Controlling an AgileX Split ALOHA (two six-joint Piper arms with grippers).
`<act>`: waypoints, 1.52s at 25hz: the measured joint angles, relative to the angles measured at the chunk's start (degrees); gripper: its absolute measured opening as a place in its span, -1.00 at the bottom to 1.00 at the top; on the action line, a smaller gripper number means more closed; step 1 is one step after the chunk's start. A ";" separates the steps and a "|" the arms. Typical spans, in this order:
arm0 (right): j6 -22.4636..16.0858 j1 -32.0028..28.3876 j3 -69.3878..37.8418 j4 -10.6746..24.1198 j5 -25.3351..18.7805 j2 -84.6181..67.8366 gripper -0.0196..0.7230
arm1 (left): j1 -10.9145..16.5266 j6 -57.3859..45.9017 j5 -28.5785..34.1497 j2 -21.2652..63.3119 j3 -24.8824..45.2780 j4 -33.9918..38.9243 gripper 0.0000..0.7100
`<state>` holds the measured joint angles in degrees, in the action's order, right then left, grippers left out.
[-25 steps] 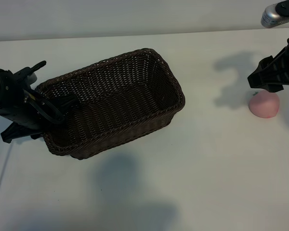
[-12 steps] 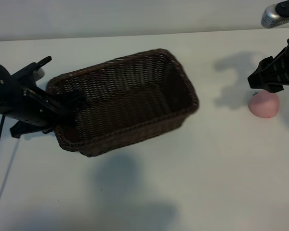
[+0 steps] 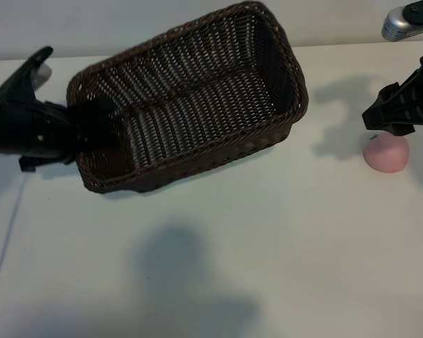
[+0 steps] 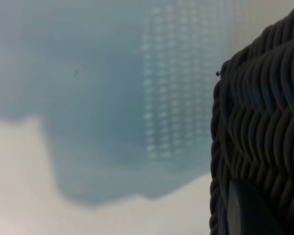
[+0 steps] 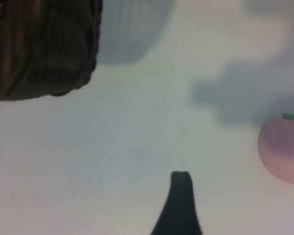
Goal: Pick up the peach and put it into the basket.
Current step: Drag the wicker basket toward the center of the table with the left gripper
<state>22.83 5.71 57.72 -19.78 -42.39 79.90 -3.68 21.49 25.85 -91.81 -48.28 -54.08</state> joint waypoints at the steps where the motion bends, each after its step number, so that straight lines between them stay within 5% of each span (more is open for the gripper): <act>1: 0.00 0.00 0.00 -0.06 0.00 0.00 0.65 | 0.11 -0.06 0.67 -0.14 -1.17 1.13 -0.57; 13: 0.00 0.00 0.00 -0.10 -0.29 0.00 0.65 | -3.14 -18.55 11.05 -10.37 -22.64 26.96 -0.57; 19: 0.00 0.00 0.00 -0.10 -0.34 0.00 0.65 | -7.56 -19.89 12.74 -16.21 -30.79 27.95 -0.57; 27: 0.00 0.00 0.00 -0.10 -0.60 0.00 0.65 | -11.12 -21.05 11.97 -22.57 -32.32 28.02 -0.57; 38: 0.00 0.00 0.00 -0.10 -0.60 0.00 0.65 | -12.01 -21.49 9.85 -26.47 -32.37 28.01 -0.57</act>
<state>22.83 5.71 57.72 -19.88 -42.99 79.90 -15.68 0.00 35.69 -118.28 -80.64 -26.07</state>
